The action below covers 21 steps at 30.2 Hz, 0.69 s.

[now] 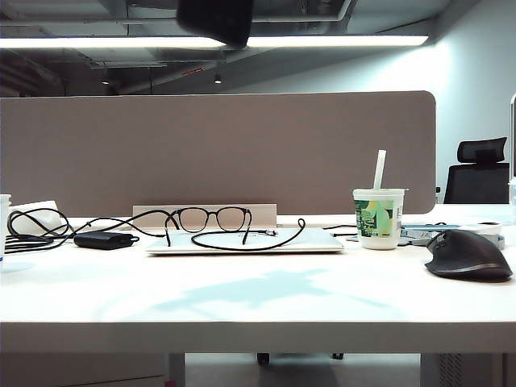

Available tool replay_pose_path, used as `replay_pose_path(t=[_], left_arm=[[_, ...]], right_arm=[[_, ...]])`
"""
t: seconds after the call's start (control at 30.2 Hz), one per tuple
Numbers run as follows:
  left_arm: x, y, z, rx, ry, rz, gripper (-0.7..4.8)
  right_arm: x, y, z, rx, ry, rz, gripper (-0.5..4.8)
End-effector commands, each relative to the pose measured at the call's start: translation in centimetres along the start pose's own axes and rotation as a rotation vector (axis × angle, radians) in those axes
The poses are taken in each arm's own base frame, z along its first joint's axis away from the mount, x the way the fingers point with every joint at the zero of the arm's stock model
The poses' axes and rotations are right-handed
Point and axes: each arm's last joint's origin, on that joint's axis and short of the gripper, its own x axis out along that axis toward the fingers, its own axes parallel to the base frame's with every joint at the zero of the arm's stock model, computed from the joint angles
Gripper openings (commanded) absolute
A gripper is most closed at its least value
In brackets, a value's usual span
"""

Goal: Pick up the black phone, pick up the charger plug, insert the charger plug into the phone's charging port, and finally place the connected phone back on the desk.

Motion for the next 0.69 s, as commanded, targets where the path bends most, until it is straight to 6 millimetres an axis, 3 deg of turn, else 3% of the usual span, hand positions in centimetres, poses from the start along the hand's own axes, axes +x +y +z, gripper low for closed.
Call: replay_pose_path(t=[0.03, 0.1, 0.3, 0.56, 0.69], left_arm=[[-0.6, -0.2, 0.2, 0.004, 0.032, 0.063, -0.06], [-1.2, -0.3, -0.1, 0.0, 0.092, 0.143, -0.06], [-1.7, -0.6, -0.2, 0.024, 0.126, 0.174, -0.06], [-2.4, -1.0, 0.4, 0.034, 0.107, 0.168, -0.06], [-2.4, -1.0, 0.3, 0.033, 0.111, 0.168, -0.06]], right_arm=[[1.4, -0.8, -0.1, 0.017, 0.034, -0.027, 2.01], [3.1, -1.9, -0.6, 0.037, 0.069, -0.058, 2.01], [6.8, -4.3, -2.3, 0.124, 0.144, -0.126, 1.96], [12.4, -5.5, -4.4, 0.1, 0.106, -0.219, -0.06], [15.0, -6.4, -5.2, 0.121, 0.211, -0.34, -0.06]])
